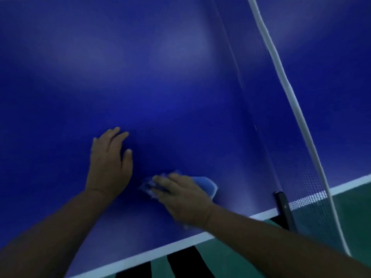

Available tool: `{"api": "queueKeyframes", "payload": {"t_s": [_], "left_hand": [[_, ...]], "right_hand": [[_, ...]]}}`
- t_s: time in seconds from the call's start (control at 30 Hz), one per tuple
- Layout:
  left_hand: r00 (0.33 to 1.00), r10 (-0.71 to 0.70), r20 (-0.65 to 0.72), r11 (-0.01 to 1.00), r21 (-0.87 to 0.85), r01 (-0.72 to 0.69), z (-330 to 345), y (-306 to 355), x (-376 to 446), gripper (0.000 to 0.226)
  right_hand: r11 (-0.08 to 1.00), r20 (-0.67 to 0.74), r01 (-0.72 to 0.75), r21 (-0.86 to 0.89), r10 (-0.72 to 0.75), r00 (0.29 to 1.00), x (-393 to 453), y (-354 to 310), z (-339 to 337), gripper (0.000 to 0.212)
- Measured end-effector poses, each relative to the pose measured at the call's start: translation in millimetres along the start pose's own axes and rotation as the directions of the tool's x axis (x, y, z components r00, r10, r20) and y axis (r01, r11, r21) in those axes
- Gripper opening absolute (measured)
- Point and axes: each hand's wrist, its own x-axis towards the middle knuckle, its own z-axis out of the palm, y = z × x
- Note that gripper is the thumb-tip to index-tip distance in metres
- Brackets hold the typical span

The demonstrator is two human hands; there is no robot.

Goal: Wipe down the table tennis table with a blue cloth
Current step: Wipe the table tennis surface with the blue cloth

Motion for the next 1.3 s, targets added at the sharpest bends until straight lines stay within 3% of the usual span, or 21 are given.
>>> {"api": "queueKeyframes", "payload": {"t_s": [0.03, 0.1, 0.17, 0.2, 0.27, 0.3, 0.37, 0.43, 0.47, 0.5, 0.57, 0.63, 0.7, 0.77, 0.83, 0.87, 0.93, 1.07, 1.23, 1.27, 1.3], "left_hand": [[0.998, -0.062, -0.029, 0.998, 0.004, 0.062, -5.1, -5.6, -18.4, 0.040], [0.984, -0.171, -0.056, 0.985, 0.018, 0.172, -13.6, -14.9, -61.7, 0.044], [0.962, -0.262, -0.082, 0.964, 0.031, 0.265, -19.2, -23.0, -107.0, 0.047], [0.946, -0.307, -0.105, 0.950, 0.031, 0.311, -21.2, -26.4, -128.3, 0.047], [0.909, -0.383, -0.163, 0.920, 0.027, 0.392, -21.7, -31.7, -165.4, 0.048], [0.890, -0.414, -0.192, 0.905, 0.024, 0.426, -20.2, -33.3, -181.3, 0.048], [0.853, -0.465, -0.236, 0.876, 0.015, 0.482, -16.8, -35.7, -207.5, 0.047], [0.828, -0.500, -0.253, 0.854, 0.016, 0.521, -13.5, -38.3, -227.7, 0.050], [0.824, -0.507, -0.254, 0.848, 0.025, 0.529, -11.6, -40.2, -236.4, 0.052], [0.822, -0.506, -0.261, 0.845, 0.040, 0.533, -10.3, -43.1, -244.5, 0.054], [0.810, -0.507, -0.293, 0.837, 0.056, 0.544, -7.8, -50.9, -259.0, 0.055], [0.784, -0.534, -0.315, 0.824, 0.011, 0.566, -7.8, -58.8, -268.8, 0.055], [0.776, -0.550, -0.309, 0.821, -0.029, 0.571, -9.8, -65.6, -274.7, 0.054], [0.799, -0.524, -0.295, 0.839, -0.018, 0.544, -12.0, -70.8, -279.8, 0.052], [0.821, -0.493, -0.289, 0.859, -0.014, 0.512, -14.2, -73.9, -283.4, 0.050], [0.826, -0.488, -0.283, 0.864, -0.020, 0.503, -14.8, -74.3, -284.5, 0.050], [0.829, -0.490, -0.270, 0.866, -0.037, 0.499, -16.4, -73.9, -285.7, 0.051], [0.816, -0.509, -0.274, 0.859, -0.102, 0.501, -20.7, -72.6, -285.1, 0.050], [0.838, -0.469, -0.279, 0.883, -0.123, 0.453, -25.8, -72.4, -287.9, 0.051], [0.846, -0.459, -0.272, 0.888, -0.115, 0.445, -25.2, -73.3, -289.2, 0.051], [0.850, -0.453, -0.269, 0.891, -0.107, 0.441, -24.8, -73.8, -290.3, 0.052]], "right_hand": [[1.000, -0.013, 0.011, 0.003, -0.011, 1.000, 0.4, 19.6, -7.8, 0.037], [0.956, -0.147, -0.291, -0.041, 0.282, 0.948, 14.7, 75.3, -29.8, 0.036], [0.736, -0.332, -0.674, -0.062, 0.622, 0.710, 34.7, 130.2, -52.1, 0.039], [0.654, -0.369, -0.753, -0.068, 0.685, 0.628, 46.7, 144.5, -57.2, 0.041], [0.587, -0.405, -0.808, -0.053, 0.727, 0.555, 84.5, 138.5, -53.9, 0.043], [0.615, -0.416, -0.787, -0.042, 0.706, 0.574, 105.4, 121.2, -46.0, 0.041], [0.764, -0.384, -0.639, -0.091, 0.565, 0.730, 137.4, 64.9, -19.0, 0.036], [0.939, -0.211, -0.309, -0.152, 0.274, 0.938, 135.4, -13.5, 18.6, 0.032], [0.984, -0.065, -0.106, -0.146, 0.097, 0.993, 116.9, -52.5, 35.2, 0.033], [0.991, 0.067, 0.092, -0.097, -0.085, 0.994, 91.7, -82.8, 47.1, 0.036], [0.927, 0.251, 0.373, 0.047, -0.372, 0.894, 48.0, -104.1, 51.7, 0.044], [0.860, 0.262, 0.502, 0.085, -0.506, 0.822, 44.5, -76.7, 41.7, 0.042], [0.901, 0.151, 0.434, -0.029, -0.425, 0.893, 81.6, -37.8, 30.3, 0.036], [0.981, -0.010, 0.084, -0.175, -0.087, 0.996, 140.9, -4.0, 20.2, 0.043], [0.963, -0.140, -0.191, -0.192, 0.166, 0.976, 193.5, 3.8, 16.3, 0.042], [0.952, -0.165, -0.231, -0.200, 0.200, 0.966, 213.4, -1.8, 21.9, 0.041], [0.958, -0.144, -0.165, -0.235, 0.133, 0.981, 240.5, -33.8, 38.4, 0.041], [0.965, 0.001, 0.191, -0.180, -0.194, 0.981, 201.6, -112.8, 66.6, 0.038], [0.842, 0.303, 0.532, 0.093, -0.533, 0.790, 61.3, -119.8, 51.9, 0.036], [0.820, 0.315, 0.566, 0.086, -0.561, 0.766, 64.2, -106.6, 47.2, 0.035], [0.845, 0.291, 0.531, 0.068, -0.526, 0.799, 77.8, -90.3, 41.6, 0.033]]}}
